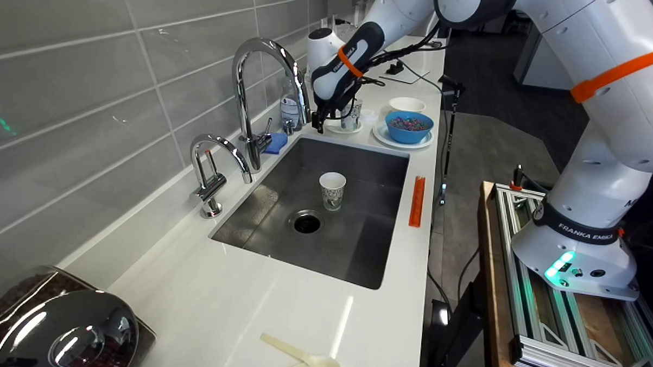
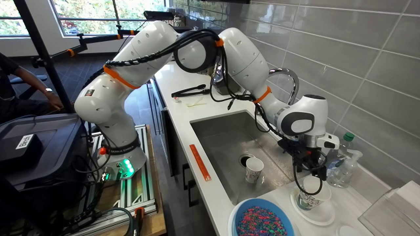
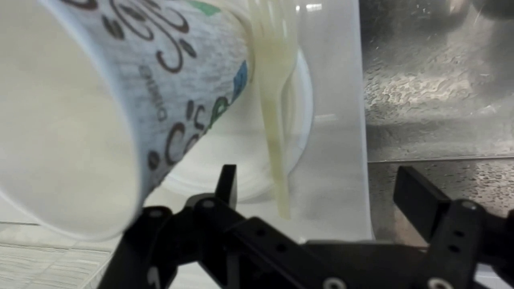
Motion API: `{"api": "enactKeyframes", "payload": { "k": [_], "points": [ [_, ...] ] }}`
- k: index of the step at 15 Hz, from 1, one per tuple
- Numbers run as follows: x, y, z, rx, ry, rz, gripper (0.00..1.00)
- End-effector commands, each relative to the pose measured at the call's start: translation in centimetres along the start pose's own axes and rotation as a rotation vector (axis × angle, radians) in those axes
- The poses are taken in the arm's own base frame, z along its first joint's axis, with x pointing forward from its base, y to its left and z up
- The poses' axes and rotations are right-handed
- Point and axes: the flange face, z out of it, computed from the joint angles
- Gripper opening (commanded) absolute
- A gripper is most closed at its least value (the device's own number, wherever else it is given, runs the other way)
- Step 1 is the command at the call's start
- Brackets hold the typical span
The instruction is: Move the fork to the right
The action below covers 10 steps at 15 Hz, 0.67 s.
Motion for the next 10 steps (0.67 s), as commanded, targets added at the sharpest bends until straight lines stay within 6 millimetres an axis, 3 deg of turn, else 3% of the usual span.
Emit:
{"api": "enactKeyframes", "payload": {
  "k": [1, 10],
  "points": [
    [-0.6, 0.5, -1.6, 0.059, -0.006, 0.008, 1.0],
    [-3.4, 1.8, -6.5, 0.138, 0.032, 0.091, 1.0]
  ]
}}
